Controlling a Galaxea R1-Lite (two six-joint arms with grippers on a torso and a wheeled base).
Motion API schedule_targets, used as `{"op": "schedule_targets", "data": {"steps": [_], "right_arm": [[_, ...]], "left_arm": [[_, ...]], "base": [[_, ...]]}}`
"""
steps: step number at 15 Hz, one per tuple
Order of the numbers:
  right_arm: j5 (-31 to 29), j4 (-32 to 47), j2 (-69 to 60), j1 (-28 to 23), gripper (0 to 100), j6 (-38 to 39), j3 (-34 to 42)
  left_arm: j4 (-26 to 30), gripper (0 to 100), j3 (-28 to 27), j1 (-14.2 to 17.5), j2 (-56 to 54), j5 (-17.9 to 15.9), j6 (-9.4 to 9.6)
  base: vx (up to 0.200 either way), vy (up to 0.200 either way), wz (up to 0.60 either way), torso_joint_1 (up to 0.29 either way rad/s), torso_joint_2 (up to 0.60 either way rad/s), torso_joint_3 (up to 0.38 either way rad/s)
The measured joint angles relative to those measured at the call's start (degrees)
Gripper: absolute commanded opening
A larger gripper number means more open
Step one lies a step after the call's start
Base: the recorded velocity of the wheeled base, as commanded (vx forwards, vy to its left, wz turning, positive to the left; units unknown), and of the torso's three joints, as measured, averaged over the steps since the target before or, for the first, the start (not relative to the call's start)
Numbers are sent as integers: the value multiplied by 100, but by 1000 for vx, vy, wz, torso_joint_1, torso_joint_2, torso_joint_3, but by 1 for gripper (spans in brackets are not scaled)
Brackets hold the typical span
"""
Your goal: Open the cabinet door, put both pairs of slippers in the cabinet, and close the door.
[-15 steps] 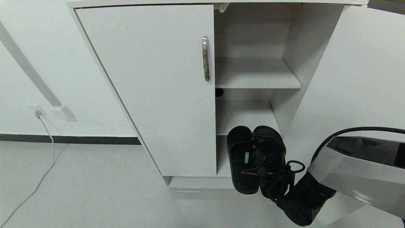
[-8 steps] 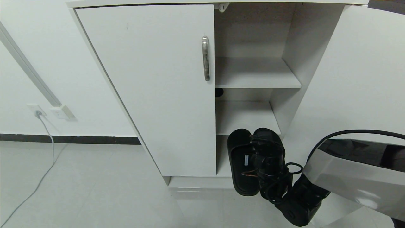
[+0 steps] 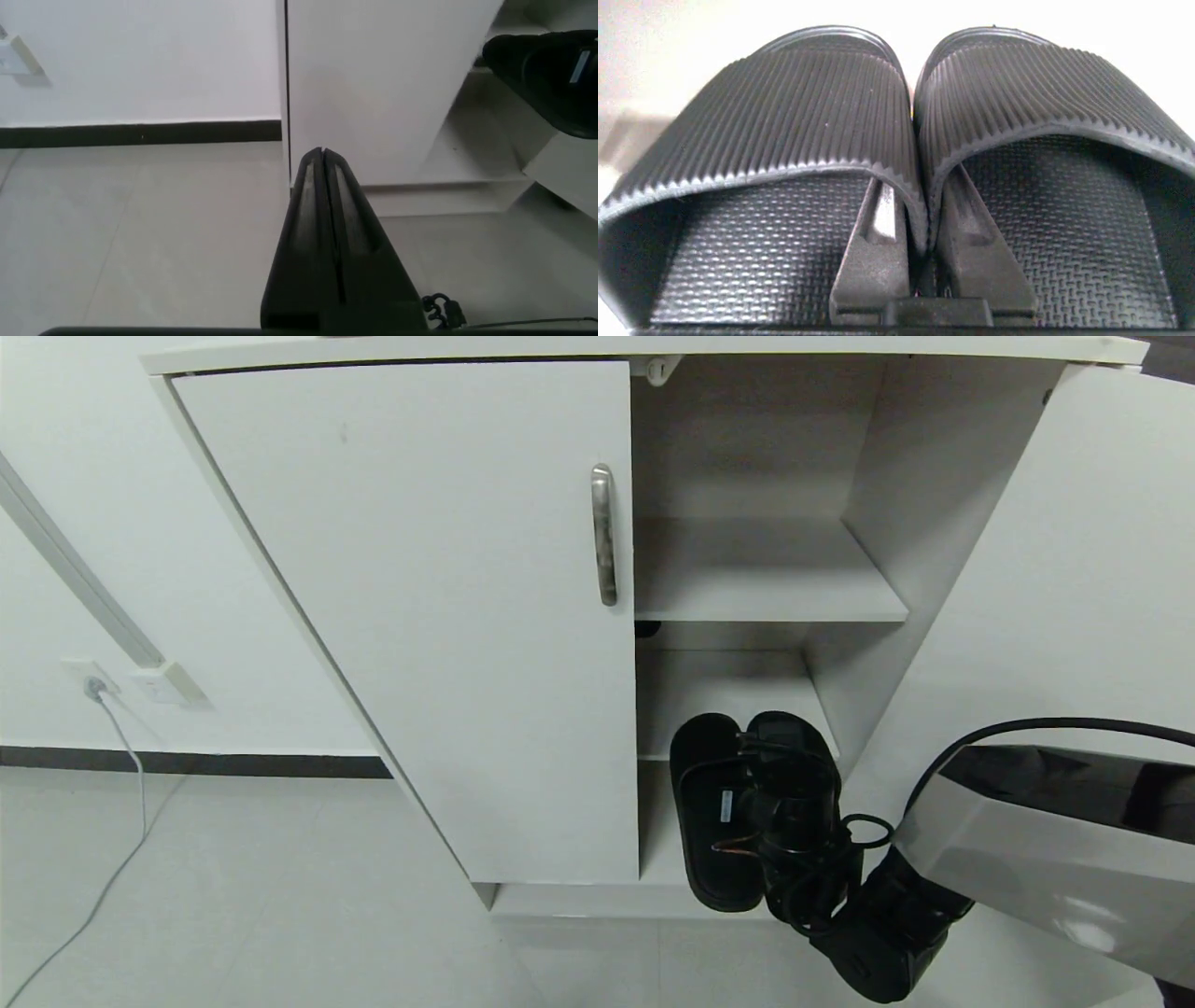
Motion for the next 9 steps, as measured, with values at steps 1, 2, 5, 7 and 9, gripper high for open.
{"op": "schedule_targets", "data": {"steps": [1,2,5,7,9], "right_arm": [[0,2,0,-2,0,2,2],[0,6,0,-5,0,0,4],[16,35,4,-11,0,-6,9],[56,60,6,-27,0,-9,-44],[177,176,33,-121,0,-9,-168]], "left_arm": [[0,0,0,-2,0,0,-5],[-5,0,0,-4,0,0,-7],[-5,0,0,-2,0,0,-16],[-5,0,0,0,0,-1,-16],[-7,0,0,-2,0,0,-16]], "base": [[0,0,0,0,0,0],[0,0,0,0,0,0],[0,0,0,0,0,0],[0,0,0,0,0,0],[0,0,0,0,0,0]]}}
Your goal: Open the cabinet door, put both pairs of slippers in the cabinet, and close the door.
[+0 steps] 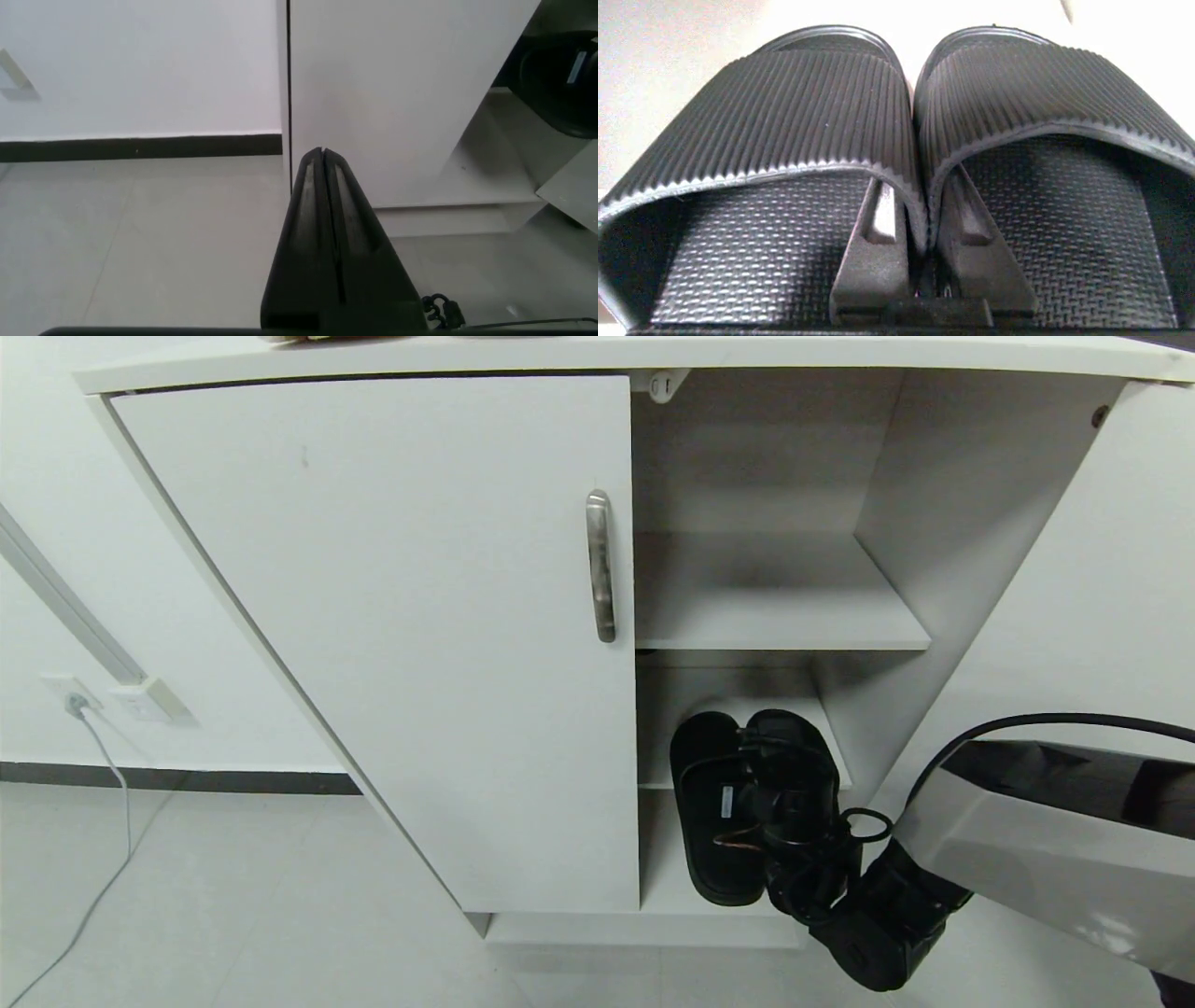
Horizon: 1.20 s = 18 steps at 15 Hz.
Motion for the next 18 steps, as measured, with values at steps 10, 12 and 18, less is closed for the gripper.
{"op": "schedule_targets", "data": {"steps": [10,12,18], "right_arm": [[211,1224,660,-568,0,2,-2241],[514,1481,814,-645,0,-26,-2599],[591,2206,1031,-756,0,-33,-3506]], "left_arm": [[0,0,0,0,0,-1,6],[0,0,0,0,0,-1,6],[0,0,0,0,0,10,0]], "base": [[0,0,0,0,0,0],[0,0,0,0,0,0],[0,0,0,0,0,0]]}}
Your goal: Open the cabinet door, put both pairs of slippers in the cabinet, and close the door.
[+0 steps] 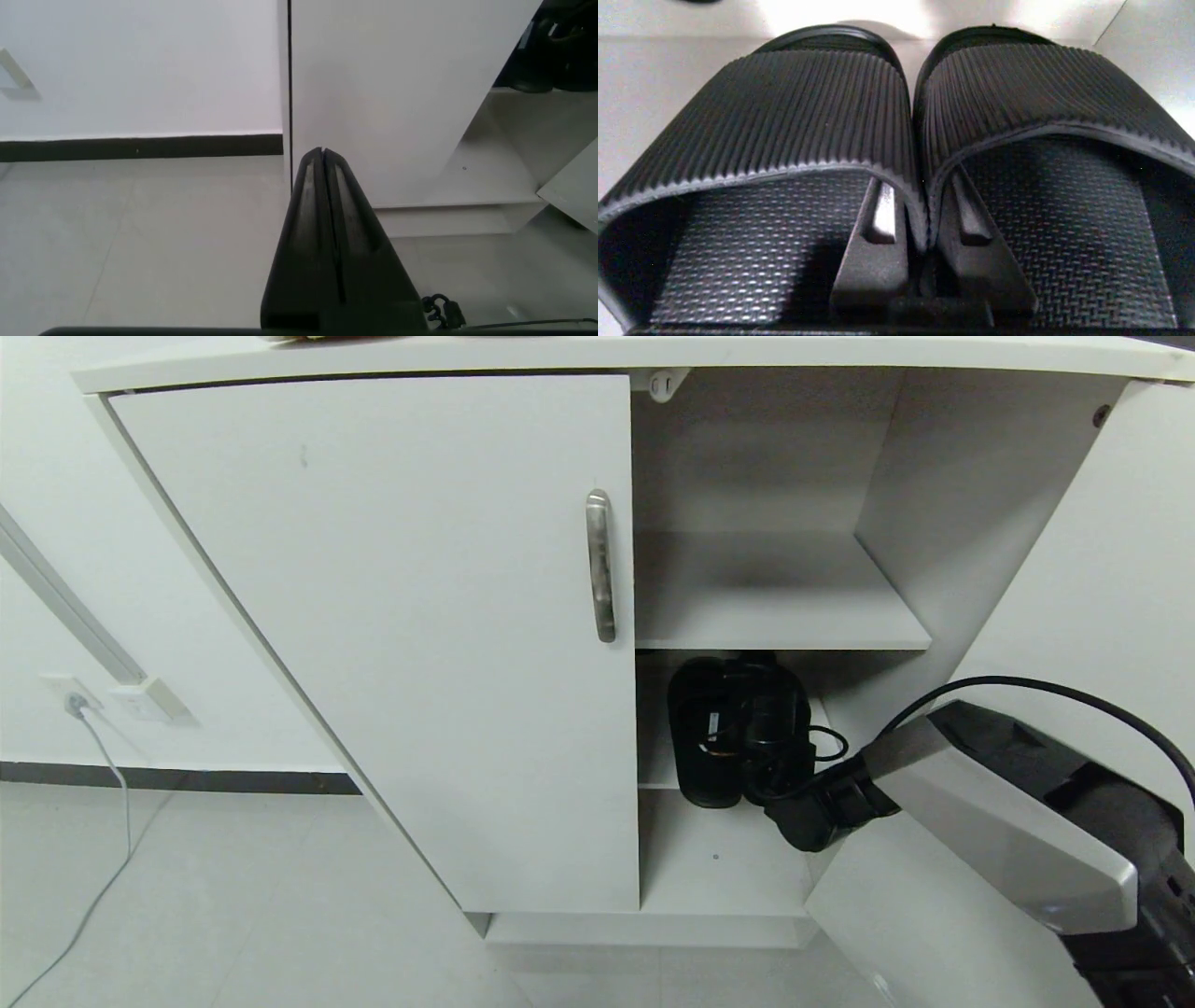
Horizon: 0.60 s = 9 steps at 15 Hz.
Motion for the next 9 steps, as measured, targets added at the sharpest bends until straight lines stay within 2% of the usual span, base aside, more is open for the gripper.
{"op": "schedule_targets", "data": {"steps": [9], "right_arm": [[-29,233,88,-105,0,0,-271]], "left_arm": [[0,0,0,0,0,-2,4]], "base": [[0,0,0,0,0,0]]}}
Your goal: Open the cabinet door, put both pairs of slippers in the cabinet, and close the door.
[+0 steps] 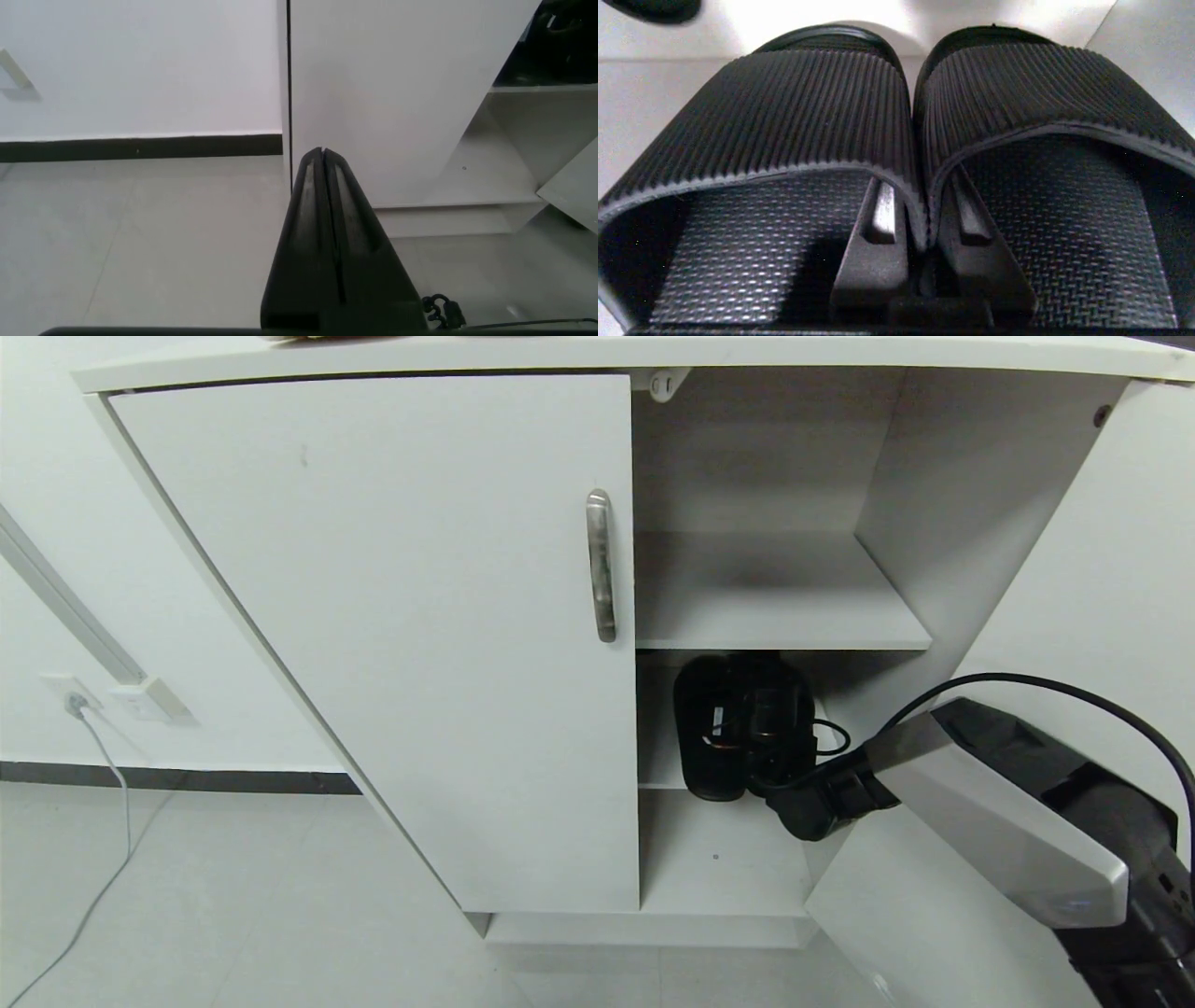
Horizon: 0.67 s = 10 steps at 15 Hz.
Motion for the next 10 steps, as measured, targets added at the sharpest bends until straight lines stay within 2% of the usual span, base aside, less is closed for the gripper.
{"op": "schedule_targets", "data": {"steps": [4,5,10], "right_arm": [[-2,-1,52,2,0,-2,1],[-2,-1,59,2,100,0,4],[-24,-30,26,28,100,-17,243]], "left_arm": [[0,0,0,0,0,0,2],[0,0,0,0,0,2,2],[0,0,0,0,0,2,5]], "base": [[0,0,0,0,0,0],[0,0,0,0,0,0],[0,0,0,0,0,0]]}}
